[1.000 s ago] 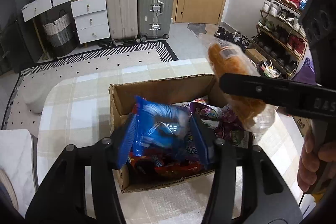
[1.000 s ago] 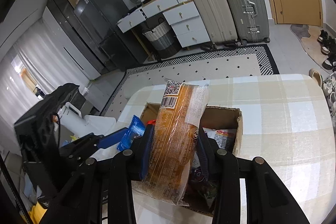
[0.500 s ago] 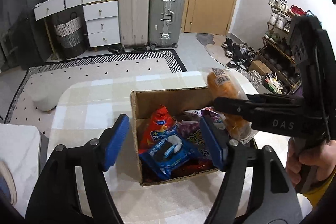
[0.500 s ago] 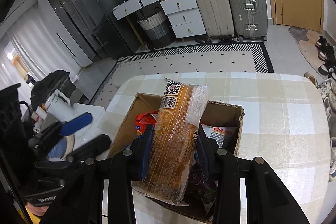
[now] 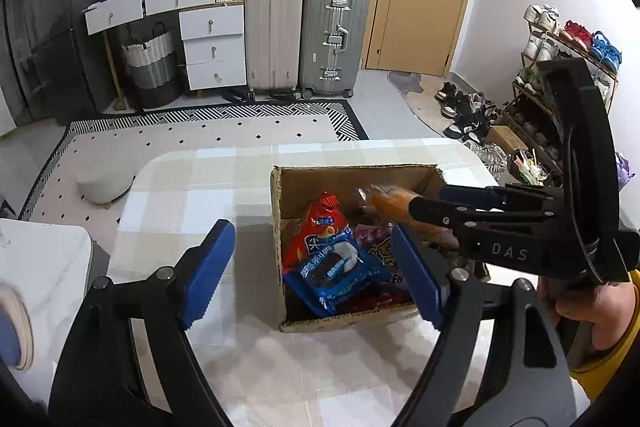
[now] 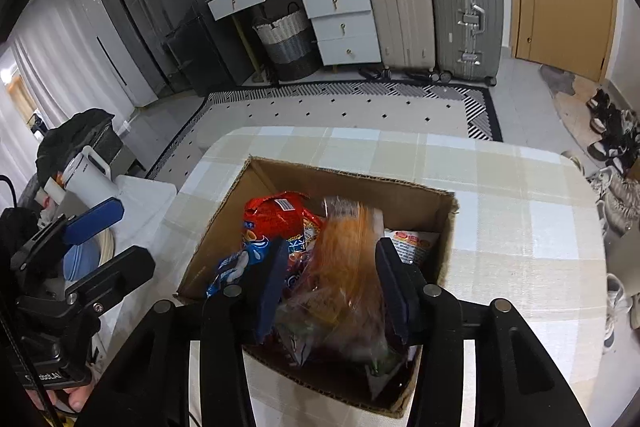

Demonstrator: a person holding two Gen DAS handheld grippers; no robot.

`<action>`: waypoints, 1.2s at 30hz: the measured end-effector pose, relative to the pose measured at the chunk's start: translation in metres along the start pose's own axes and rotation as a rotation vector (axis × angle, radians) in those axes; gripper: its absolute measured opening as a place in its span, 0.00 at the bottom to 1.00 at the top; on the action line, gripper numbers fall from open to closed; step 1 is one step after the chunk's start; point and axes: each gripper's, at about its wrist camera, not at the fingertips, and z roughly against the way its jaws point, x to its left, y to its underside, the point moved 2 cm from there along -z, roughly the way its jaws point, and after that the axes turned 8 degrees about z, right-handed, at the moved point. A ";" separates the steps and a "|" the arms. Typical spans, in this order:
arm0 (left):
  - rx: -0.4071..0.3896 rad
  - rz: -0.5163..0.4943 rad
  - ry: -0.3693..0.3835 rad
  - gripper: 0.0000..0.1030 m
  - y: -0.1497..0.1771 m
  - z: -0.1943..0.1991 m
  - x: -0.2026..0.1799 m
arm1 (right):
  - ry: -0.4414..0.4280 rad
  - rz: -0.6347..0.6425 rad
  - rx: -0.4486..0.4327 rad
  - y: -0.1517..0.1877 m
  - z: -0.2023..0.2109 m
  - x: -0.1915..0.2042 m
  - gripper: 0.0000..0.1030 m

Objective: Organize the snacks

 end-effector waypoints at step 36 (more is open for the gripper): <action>-0.392 0.003 -0.115 0.99 0.147 0.283 -0.034 | 0.032 0.166 -0.653 0.180 0.281 0.116 0.99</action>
